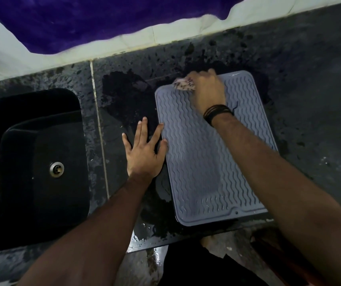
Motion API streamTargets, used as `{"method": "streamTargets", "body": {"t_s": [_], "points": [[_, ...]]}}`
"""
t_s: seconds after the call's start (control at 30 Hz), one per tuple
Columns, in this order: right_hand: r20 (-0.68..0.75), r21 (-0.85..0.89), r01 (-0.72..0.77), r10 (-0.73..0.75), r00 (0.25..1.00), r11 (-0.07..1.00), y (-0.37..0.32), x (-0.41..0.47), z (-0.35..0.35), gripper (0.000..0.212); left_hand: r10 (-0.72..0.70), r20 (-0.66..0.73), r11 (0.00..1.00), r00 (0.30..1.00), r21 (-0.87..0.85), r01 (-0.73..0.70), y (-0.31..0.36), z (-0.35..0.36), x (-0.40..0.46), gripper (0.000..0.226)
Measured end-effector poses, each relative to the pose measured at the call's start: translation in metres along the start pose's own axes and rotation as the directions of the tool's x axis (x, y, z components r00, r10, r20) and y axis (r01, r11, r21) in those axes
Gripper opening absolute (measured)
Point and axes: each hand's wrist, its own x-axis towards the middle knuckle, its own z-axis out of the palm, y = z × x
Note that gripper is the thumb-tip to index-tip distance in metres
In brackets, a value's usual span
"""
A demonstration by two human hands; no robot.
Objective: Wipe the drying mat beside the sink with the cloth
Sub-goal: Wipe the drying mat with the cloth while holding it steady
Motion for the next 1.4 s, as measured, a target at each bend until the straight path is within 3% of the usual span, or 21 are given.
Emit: {"method": "streamTargets", "body": {"t_s": [0.23,0.5,0.77,0.9,1.13,1.3,1.4], "points": [[-0.032,0.005,-0.131,0.131,0.991,0.991,0.006,-0.002,-0.003,0.036,0.007,-0.019,1.000,1.000,0.001,-0.007,-0.001,0.004,0.001,0.055],[0.042,0.004,0.119,-0.119,0.992,0.993,-0.081,-0.012,0.010,0.036,0.003,-0.029,1.000,1.000,0.027,-0.003,-0.002,0.004,0.002,0.057],[0.071,-0.053,0.099,-0.095,0.993,0.994,-0.031,-0.027,0.011,0.049,-0.003,-0.021,1.000,1.000,0.002,0.003,-0.003,0.005,0.001,0.056],[0.095,-0.032,0.185,-0.181,0.979,0.982,-0.027,-0.082,0.007,0.051,-0.006,-0.014,1.000,1.000,0.016,0.007,-0.002,0.004,0.002,0.057],[0.090,-0.035,0.187,-0.184,0.979,0.982,-0.021,-0.173,0.001,0.052,-0.008,0.016,1.000,1.000,0.020,0.008,-0.002,0.002,0.002,0.057],[0.021,0.031,0.135,-0.136,0.990,0.990,-0.029,-0.134,-0.009,0.046,-0.003,0.013,1.000,1.000,0.022,0.003,-0.001,0.000,0.002,0.058],[0.084,0.022,0.121,-0.122,0.989,0.992,-0.045,-0.096,-0.005,0.045,-0.019,0.023,0.999,1.000,0.030,0.019,-0.001,0.000,0.003,0.060]]}}
